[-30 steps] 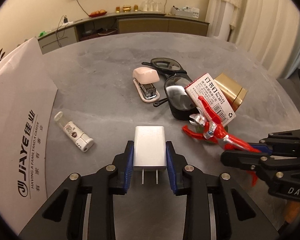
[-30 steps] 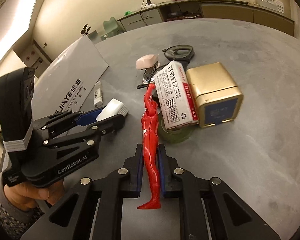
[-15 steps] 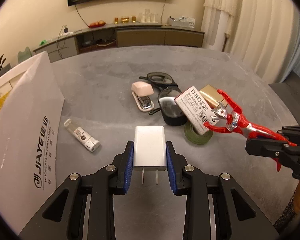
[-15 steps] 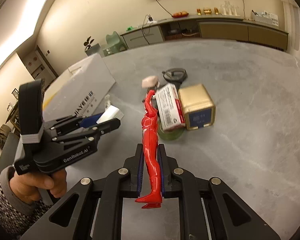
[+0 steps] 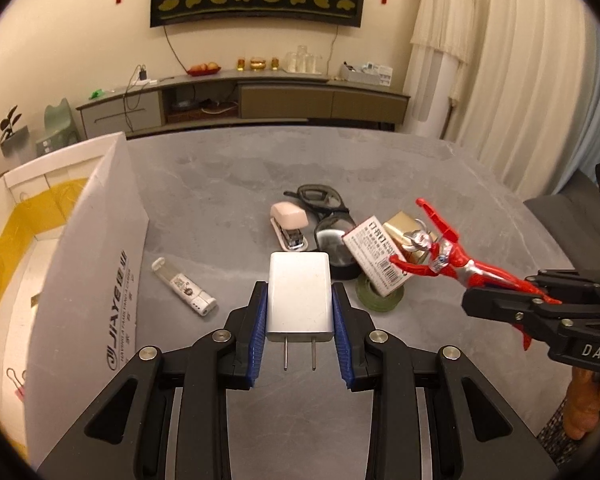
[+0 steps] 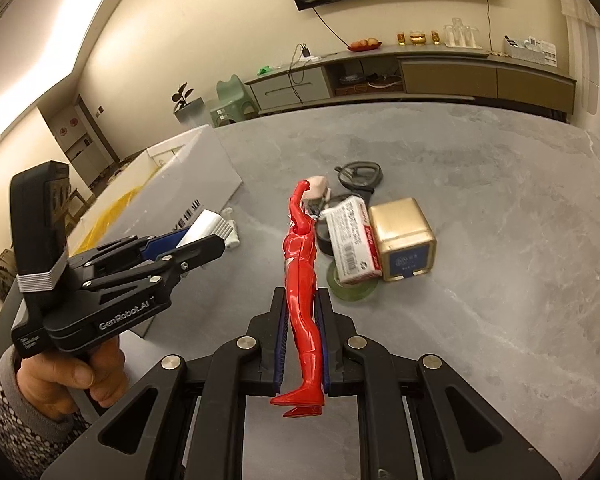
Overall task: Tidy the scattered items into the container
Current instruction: 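Carry the charger and red figure with both grippers over the white box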
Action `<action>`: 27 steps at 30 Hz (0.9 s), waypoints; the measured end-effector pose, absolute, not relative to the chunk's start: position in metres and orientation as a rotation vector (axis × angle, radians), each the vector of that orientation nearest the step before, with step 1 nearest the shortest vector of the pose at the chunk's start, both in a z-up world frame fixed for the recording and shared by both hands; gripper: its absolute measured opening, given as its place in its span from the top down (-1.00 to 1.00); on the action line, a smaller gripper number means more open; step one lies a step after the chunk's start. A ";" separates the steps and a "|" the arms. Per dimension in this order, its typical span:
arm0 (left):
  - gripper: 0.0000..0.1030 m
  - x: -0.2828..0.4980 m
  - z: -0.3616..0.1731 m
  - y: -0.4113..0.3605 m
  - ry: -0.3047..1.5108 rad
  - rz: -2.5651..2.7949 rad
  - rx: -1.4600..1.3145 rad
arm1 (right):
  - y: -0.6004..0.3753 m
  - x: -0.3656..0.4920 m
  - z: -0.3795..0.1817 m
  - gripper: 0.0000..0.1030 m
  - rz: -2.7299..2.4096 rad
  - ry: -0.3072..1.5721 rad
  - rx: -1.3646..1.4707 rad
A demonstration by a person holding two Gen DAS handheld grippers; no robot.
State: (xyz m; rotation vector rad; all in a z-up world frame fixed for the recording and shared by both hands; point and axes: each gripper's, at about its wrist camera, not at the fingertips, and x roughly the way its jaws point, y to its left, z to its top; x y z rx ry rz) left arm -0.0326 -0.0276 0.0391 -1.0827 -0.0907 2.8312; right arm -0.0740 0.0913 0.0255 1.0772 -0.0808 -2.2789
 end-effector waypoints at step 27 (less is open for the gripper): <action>0.38 0.018 0.098 -0.090 -0.302 2.951 -0.856 | 0.016 -0.063 0.068 0.72 -2.265 -0.036 0.949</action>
